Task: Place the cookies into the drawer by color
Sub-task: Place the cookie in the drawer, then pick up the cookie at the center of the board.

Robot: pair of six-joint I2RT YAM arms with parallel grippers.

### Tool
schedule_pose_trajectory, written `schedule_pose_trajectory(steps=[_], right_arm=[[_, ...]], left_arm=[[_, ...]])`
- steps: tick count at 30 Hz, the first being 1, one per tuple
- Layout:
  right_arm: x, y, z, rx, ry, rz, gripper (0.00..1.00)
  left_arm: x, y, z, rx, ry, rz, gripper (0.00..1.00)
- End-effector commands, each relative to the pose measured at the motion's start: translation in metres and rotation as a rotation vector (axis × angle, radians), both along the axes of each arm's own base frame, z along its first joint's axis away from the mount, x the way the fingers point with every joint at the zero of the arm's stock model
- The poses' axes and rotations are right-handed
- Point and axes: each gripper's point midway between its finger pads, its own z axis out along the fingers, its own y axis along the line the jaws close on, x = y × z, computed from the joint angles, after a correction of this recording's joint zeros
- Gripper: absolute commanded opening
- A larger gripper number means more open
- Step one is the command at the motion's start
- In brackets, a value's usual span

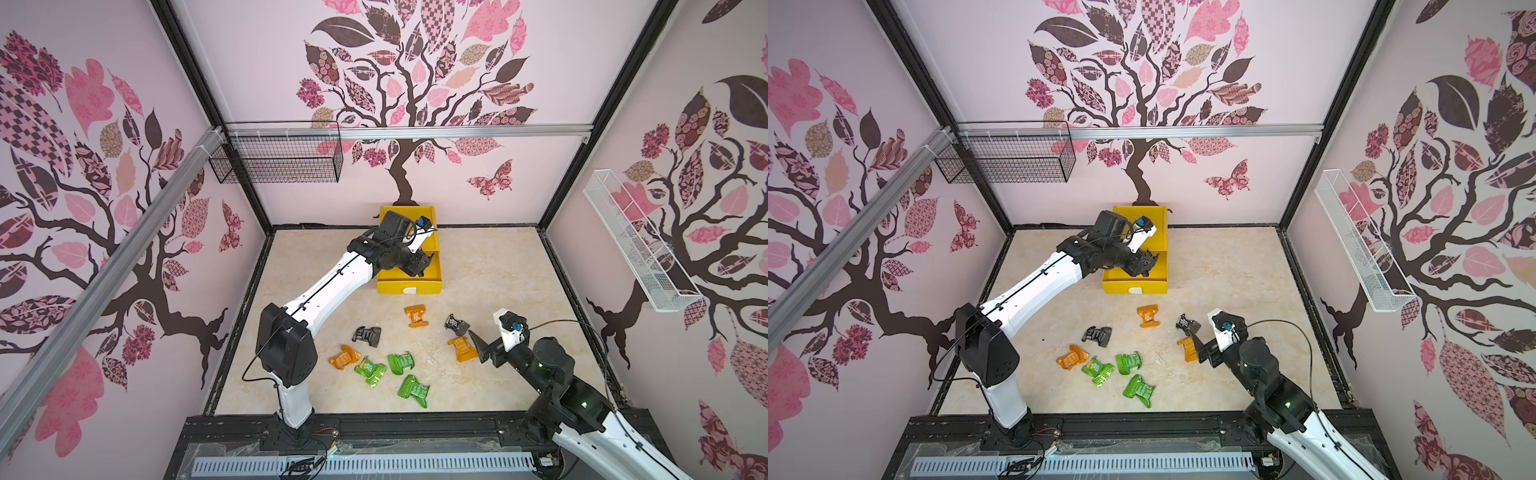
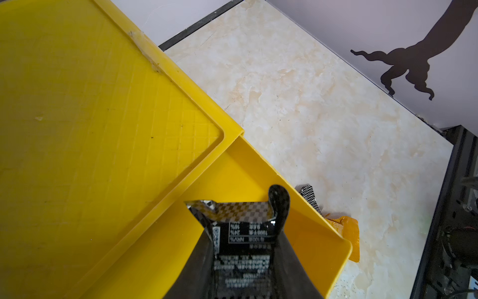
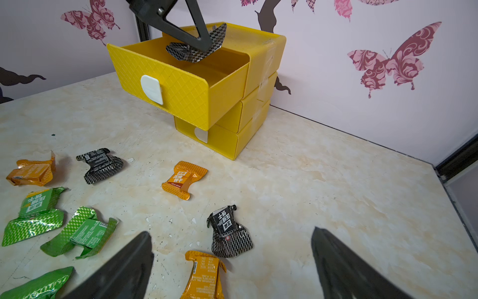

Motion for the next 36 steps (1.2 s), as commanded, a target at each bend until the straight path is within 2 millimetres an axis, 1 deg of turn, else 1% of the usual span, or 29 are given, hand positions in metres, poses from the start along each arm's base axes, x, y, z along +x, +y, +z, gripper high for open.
schedule_pose_trajectory(steps=[1,3,6,9,13,16,19,21,23,25,27,28,31,33,36], right_arm=[[0.001,-0.001,0.003,0.006,-0.009,-0.006,0.99],[0.001,0.000,0.001,0.000,-0.004,0.004,0.99],[0.001,-0.002,0.004,0.009,-0.013,-0.007,0.99],[0.003,-0.001,0.000,-0.003,0.000,-0.010,0.99],[0.002,-0.002,0.000,0.002,0.002,-0.007,0.99],[0.004,-0.003,-0.002,-0.008,0.008,-0.018,0.99],[0.004,-0.002,-0.002,-0.010,0.010,-0.015,0.99],[0.004,-0.003,-0.002,-0.009,0.014,-0.024,0.99],[0.006,-0.004,-0.003,-0.017,0.023,-0.035,0.99],[0.008,-0.002,-0.006,-0.034,0.040,-0.035,0.99],[0.010,-0.001,-0.003,-0.044,0.047,-0.031,0.99],[0.011,0.000,0.000,-0.046,0.050,-0.034,0.98],[0.016,0.001,0.009,-0.043,0.071,-0.052,0.98],[0.019,0.007,0.010,-0.051,0.102,-0.042,0.98],[0.026,0.016,0.010,-0.053,0.172,-0.039,0.97]], left_arm=[[0.000,-0.003,0.011,-0.009,-0.021,0.013,0.40],[0.000,-0.002,0.012,-0.017,-0.029,0.014,0.43],[-0.001,-0.001,0.014,-0.023,-0.015,0.030,0.51],[-0.004,0.002,0.023,-0.037,-0.031,0.038,0.57],[-0.008,0.005,0.034,-0.056,-0.042,0.046,0.61],[-0.015,0.013,0.046,-0.055,-0.071,0.050,0.65],[-0.024,0.025,0.060,-0.054,-0.129,0.055,0.68],[-0.031,0.033,0.065,-0.041,-0.154,0.053,0.71],[-0.037,0.043,0.069,-0.021,-0.178,0.062,0.77],[-0.043,0.053,0.069,0.000,-0.193,0.068,0.81],[-0.050,0.062,0.071,0.007,-0.215,0.069,0.90],[-0.052,0.066,0.072,0.012,-0.226,0.070,0.92],[-0.059,0.087,0.081,0.022,-0.254,0.090,0.94],[-0.065,0.099,0.086,0.031,-0.266,0.101,0.94],[-0.078,0.118,0.086,0.069,-0.291,0.121,0.96]])
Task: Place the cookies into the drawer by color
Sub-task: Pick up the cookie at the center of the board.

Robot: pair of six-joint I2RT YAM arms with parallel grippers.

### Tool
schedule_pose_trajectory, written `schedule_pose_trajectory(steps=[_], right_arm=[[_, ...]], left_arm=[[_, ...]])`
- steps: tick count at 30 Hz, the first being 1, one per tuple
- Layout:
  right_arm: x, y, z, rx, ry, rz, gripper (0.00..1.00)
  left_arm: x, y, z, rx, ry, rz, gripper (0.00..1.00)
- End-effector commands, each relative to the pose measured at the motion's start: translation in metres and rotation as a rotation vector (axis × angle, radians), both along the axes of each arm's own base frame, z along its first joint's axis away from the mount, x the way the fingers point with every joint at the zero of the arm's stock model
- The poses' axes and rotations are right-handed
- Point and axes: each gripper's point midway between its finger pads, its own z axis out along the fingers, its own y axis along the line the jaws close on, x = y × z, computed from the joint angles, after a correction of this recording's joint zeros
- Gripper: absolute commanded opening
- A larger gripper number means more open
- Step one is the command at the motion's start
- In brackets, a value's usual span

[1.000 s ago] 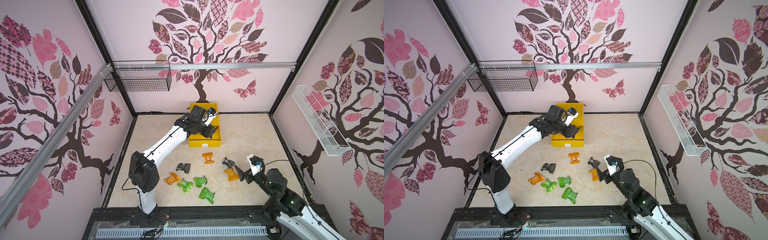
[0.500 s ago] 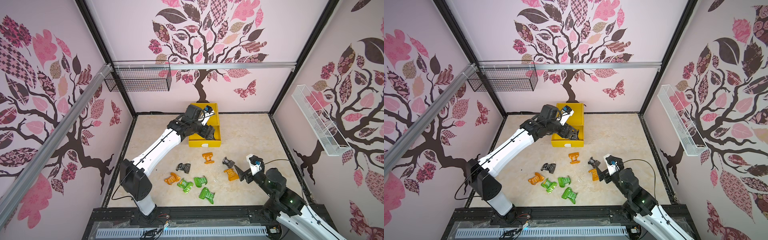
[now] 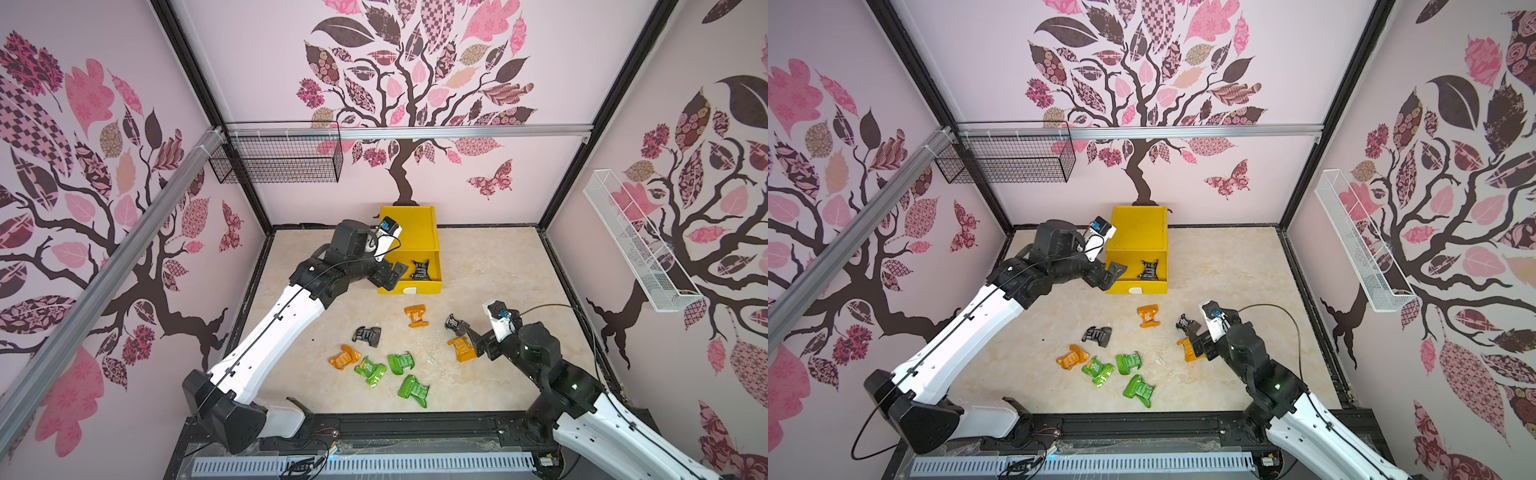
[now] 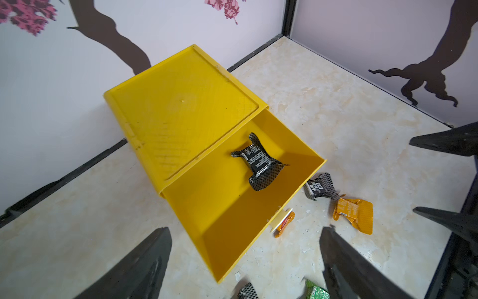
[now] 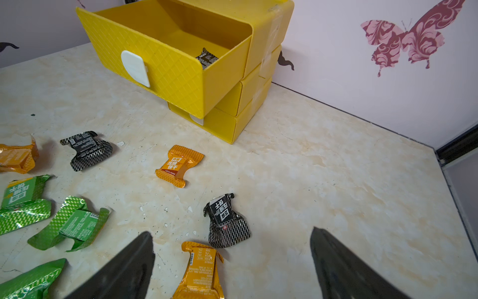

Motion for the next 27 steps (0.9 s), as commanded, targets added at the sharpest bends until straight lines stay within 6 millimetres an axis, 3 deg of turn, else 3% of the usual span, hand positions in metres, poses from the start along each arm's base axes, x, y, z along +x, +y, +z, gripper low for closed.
schedule_pose_trajectory(steps=[1,7,10,14,18,23,27], right_arm=[[0.010,0.005,0.013,0.038,0.061,-0.039,0.97],[0.031,0.021,0.017,0.035,0.169,-0.078,0.98],[0.040,0.028,0.007,0.000,0.221,-0.093,0.98],[0.051,0.035,-0.021,-0.080,0.316,-0.112,0.99],[0.056,0.042,-0.044,-0.085,0.364,-0.112,0.99],[0.066,0.045,-0.065,-0.043,0.392,-0.115,0.99],[0.076,0.038,-0.089,0.000,0.467,-0.124,0.93]], left_arm=[[-0.016,0.024,0.004,0.051,-0.042,0.020,0.96],[-0.037,0.069,-0.013,0.080,-0.022,0.134,0.97],[-0.048,0.085,-0.025,0.074,-0.002,0.171,0.97],[-0.052,0.104,-0.047,0.077,0.012,0.224,0.97],[-0.056,0.110,-0.055,-0.051,0.065,0.216,0.97],[-0.057,0.118,-0.068,-0.001,0.049,0.192,0.97],[-0.057,0.123,-0.080,-0.010,0.090,0.222,0.97]])
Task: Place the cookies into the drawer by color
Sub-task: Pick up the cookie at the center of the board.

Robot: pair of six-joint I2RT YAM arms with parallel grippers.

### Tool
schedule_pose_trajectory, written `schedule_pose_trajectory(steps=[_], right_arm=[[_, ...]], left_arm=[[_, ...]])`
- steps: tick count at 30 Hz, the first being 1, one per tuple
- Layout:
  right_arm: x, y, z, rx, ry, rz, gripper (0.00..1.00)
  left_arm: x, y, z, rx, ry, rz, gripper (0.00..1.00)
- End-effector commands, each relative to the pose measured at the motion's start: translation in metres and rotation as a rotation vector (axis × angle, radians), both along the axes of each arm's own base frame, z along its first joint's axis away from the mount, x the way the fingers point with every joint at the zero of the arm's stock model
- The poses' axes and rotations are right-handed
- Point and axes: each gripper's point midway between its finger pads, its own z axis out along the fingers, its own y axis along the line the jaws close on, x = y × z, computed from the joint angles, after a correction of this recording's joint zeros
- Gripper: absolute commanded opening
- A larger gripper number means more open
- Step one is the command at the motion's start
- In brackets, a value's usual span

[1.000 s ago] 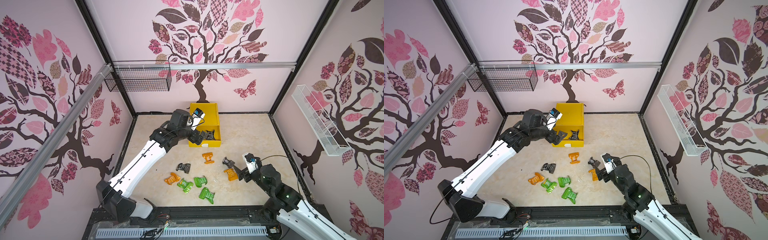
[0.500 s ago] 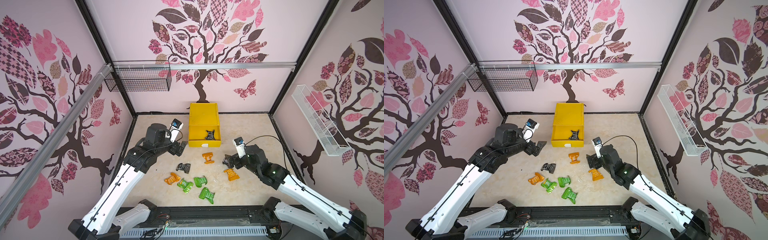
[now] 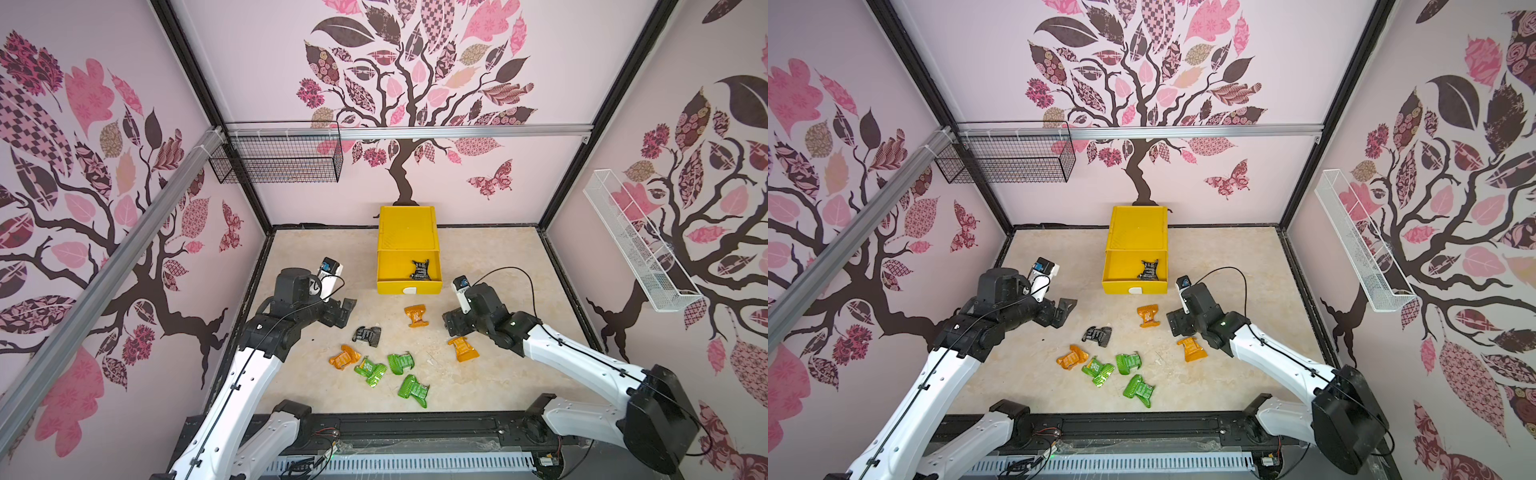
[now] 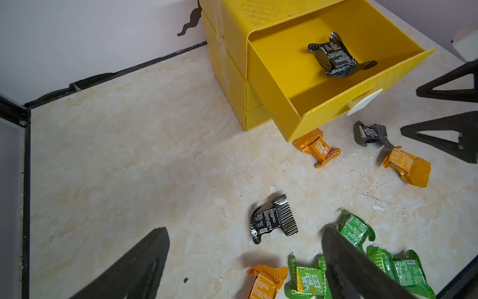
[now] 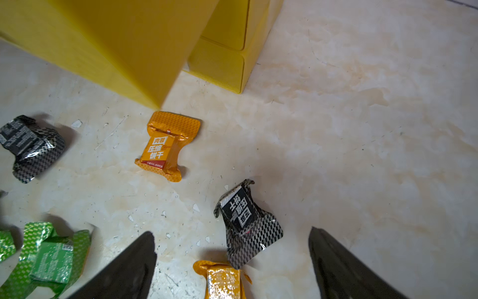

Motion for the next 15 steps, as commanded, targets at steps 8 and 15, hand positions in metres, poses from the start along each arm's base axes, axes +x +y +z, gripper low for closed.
schedule_pose_trajectory(steps=[8,15], right_arm=[[0.022,0.006,-0.039,0.044,0.086,-0.039,0.91],[0.025,0.009,-0.060,0.005,0.180,-0.049,0.88]], left_arm=[[0.005,-0.012,-0.014,-0.091,0.023,-0.018,0.97],[0.007,-0.008,-0.018,-0.067,0.025,0.001,0.97]])
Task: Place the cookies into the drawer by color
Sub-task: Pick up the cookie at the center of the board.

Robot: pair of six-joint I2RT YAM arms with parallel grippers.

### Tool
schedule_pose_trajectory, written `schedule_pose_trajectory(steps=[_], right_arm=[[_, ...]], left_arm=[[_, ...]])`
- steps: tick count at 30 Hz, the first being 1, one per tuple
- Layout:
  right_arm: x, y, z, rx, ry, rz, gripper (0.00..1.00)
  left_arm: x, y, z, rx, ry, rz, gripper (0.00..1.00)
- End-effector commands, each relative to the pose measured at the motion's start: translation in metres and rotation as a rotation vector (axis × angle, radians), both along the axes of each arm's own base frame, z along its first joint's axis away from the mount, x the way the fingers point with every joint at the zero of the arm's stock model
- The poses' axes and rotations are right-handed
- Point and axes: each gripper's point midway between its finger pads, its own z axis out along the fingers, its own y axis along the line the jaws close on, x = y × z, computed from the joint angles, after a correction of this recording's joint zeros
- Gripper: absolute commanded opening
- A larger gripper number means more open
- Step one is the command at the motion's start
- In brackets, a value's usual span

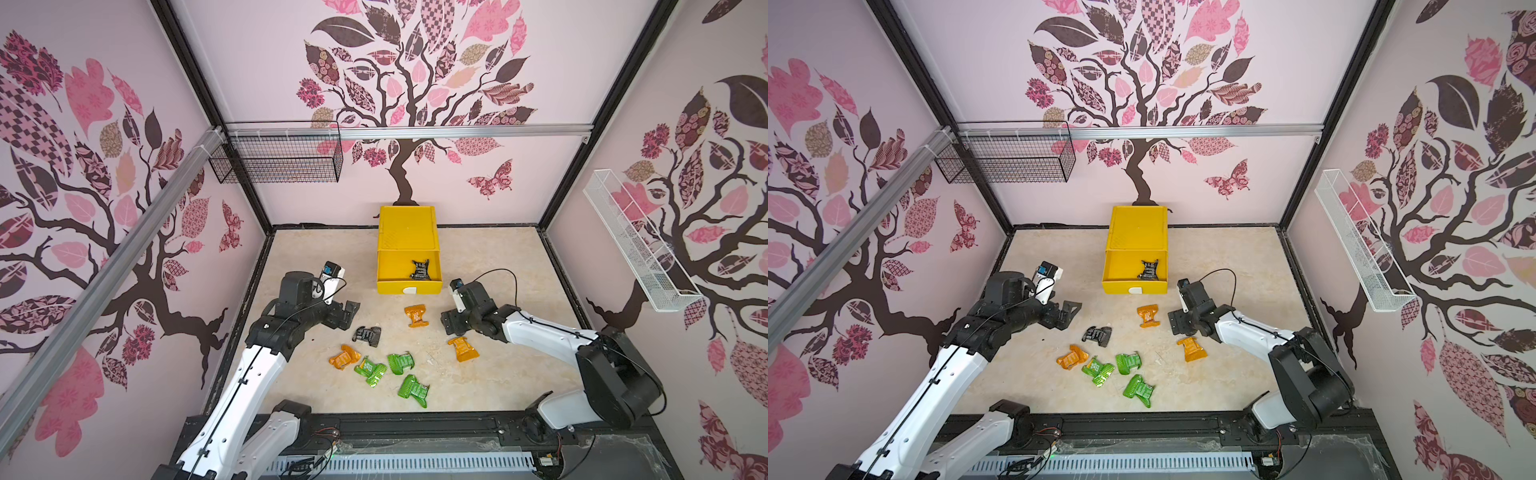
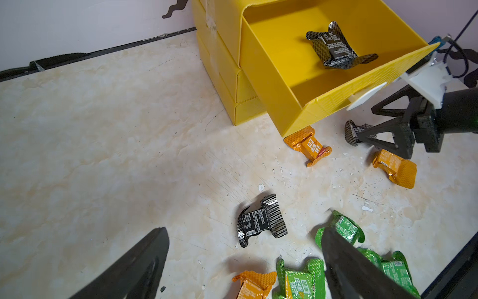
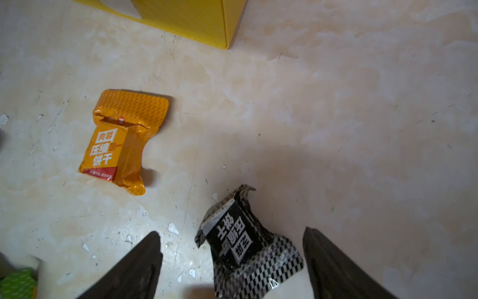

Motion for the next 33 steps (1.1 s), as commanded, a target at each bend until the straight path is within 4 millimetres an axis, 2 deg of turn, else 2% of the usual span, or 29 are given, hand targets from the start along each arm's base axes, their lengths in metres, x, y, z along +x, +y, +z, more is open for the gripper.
schedule_pose_trajectory(steps=[1,5,11,18,23,33], right_arm=[[0.009,0.006,-0.002,0.001,0.028,-0.015,0.87],[0.005,0.008,-0.014,-0.030,0.113,-0.003,0.80],[0.004,0.000,-0.027,-0.080,0.167,-0.047,0.77],[-0.001,-0.010,-0.038,-0.112,0.200,-0.102,0.67],[0.001,-0.017,-0.038,-0.131,0.185,-0.143,0.60],[0.001,-0.025,-0.046,-0.154,0.192,-0.191,0.36]], left_arm=[[0.005,0.001,0.003,-0.004,-0.029,0.010,0.97],[0.003,-0.004,0.005,-0.037,-0.022,-0.007,0.97],[0.006,0.004,0.003,-0.013,-0.040,0.023,0.97],[0.007,0.003,0.003,-0.026,-0.042,0.020,0.97],[0.005,0.004,0.007,-0.023,-0.036,0.018,0.97],[0.006,0.006,0.002,-0.013,-0.049,0.029,0.97]])
